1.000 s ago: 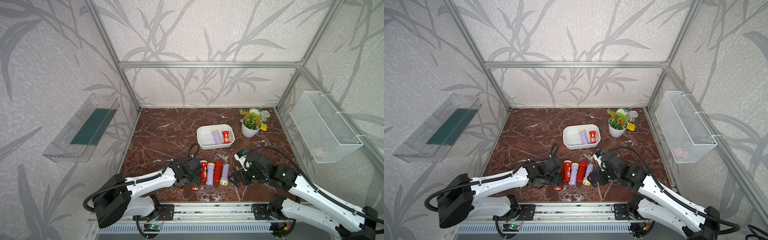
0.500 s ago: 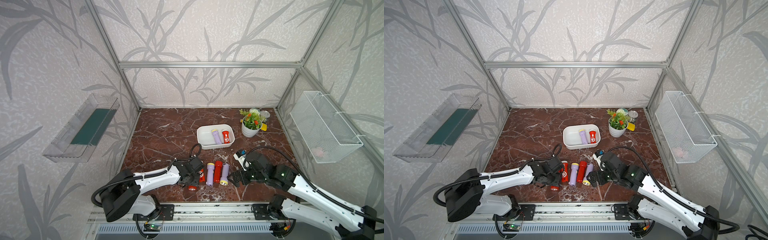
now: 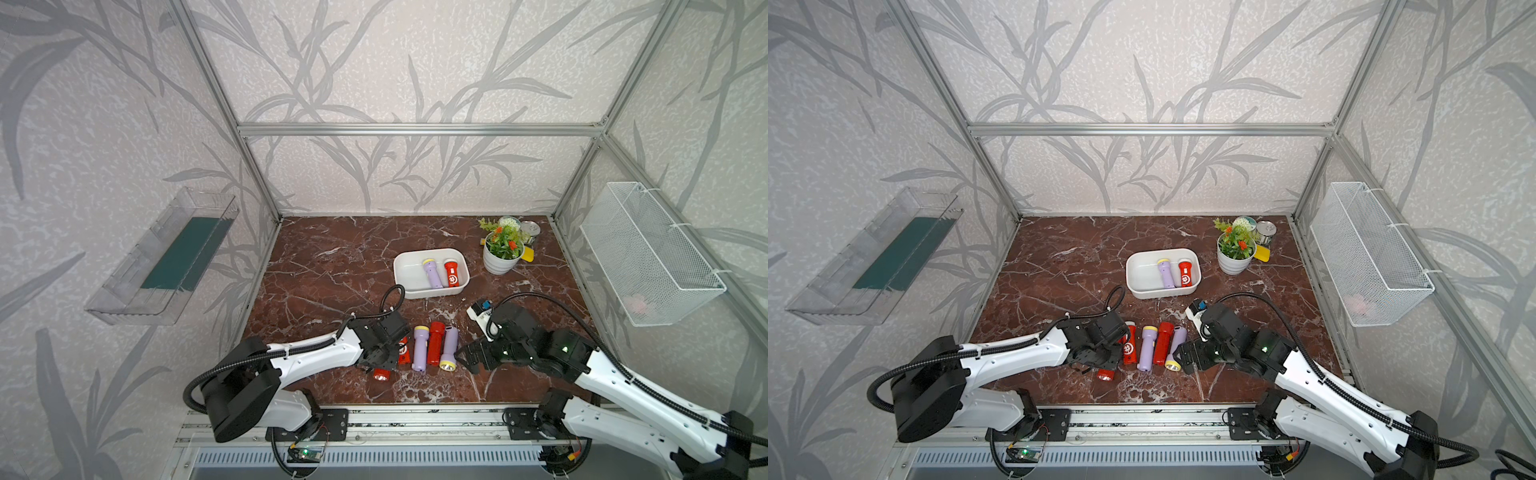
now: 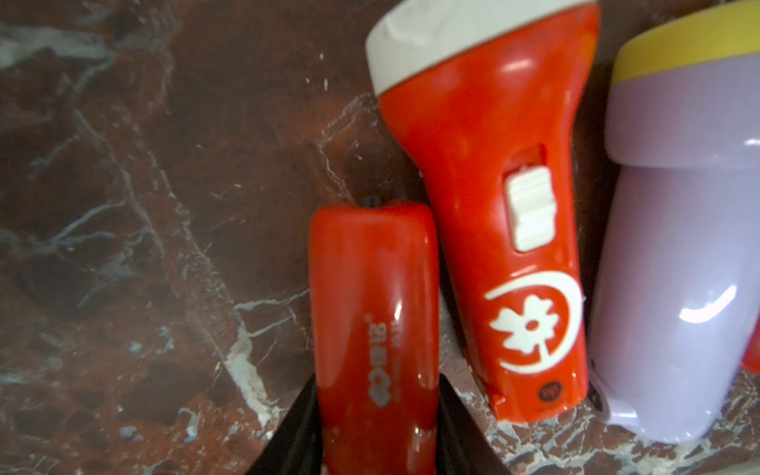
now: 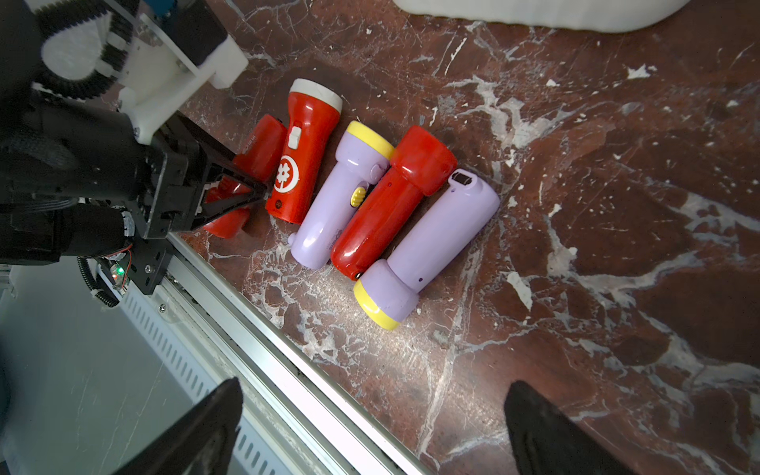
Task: Put the flashlights into the storage boxes
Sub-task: Pick up the flashlight from the center of the board.
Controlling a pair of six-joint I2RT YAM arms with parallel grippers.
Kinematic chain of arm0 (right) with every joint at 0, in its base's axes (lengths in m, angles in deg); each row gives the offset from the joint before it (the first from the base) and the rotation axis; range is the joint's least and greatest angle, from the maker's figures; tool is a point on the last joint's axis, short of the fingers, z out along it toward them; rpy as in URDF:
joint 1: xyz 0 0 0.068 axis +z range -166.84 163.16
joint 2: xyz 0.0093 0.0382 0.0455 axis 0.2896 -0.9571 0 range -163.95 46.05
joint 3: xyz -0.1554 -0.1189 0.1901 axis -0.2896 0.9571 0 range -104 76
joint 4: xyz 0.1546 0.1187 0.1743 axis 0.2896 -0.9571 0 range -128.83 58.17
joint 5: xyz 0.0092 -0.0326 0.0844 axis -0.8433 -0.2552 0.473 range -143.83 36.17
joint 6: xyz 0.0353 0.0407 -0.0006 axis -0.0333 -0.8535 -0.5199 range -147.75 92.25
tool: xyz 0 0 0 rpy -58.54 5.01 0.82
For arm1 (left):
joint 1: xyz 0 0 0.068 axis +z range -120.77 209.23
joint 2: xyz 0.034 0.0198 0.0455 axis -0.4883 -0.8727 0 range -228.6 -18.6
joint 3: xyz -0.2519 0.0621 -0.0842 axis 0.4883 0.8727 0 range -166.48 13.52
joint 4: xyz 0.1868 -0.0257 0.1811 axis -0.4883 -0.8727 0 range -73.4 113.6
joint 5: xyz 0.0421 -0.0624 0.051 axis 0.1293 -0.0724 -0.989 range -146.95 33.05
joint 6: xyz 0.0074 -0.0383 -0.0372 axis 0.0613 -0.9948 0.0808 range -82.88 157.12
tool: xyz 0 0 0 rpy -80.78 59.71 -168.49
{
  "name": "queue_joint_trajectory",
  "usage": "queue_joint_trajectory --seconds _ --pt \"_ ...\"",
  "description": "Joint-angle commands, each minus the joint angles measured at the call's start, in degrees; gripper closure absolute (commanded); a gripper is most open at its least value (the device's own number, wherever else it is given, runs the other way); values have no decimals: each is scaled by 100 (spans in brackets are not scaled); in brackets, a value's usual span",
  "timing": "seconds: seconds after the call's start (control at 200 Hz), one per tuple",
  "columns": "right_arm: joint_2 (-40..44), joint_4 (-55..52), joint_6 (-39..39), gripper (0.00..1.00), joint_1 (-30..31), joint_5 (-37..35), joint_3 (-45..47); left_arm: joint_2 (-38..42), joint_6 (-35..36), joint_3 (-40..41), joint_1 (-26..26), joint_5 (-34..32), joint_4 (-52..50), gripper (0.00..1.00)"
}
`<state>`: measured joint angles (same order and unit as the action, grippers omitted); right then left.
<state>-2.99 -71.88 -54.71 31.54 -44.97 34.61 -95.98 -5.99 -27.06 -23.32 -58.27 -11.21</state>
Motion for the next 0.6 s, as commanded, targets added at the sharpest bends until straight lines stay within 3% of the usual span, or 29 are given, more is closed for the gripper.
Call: queue_joint_trajectory --seconds 0.0,0.335,0.595 --pt "-27 84 59 1 29 -65 -22 363 -7 -306 -7 -313 -456 61" --pt "-9 47 67 1 31 -130 -65 970 443 -1078 7 -784 -955 60" --pt "60 -83 145 1 29 -209 -267 475 928 -2063 129 -988 -1114 60"
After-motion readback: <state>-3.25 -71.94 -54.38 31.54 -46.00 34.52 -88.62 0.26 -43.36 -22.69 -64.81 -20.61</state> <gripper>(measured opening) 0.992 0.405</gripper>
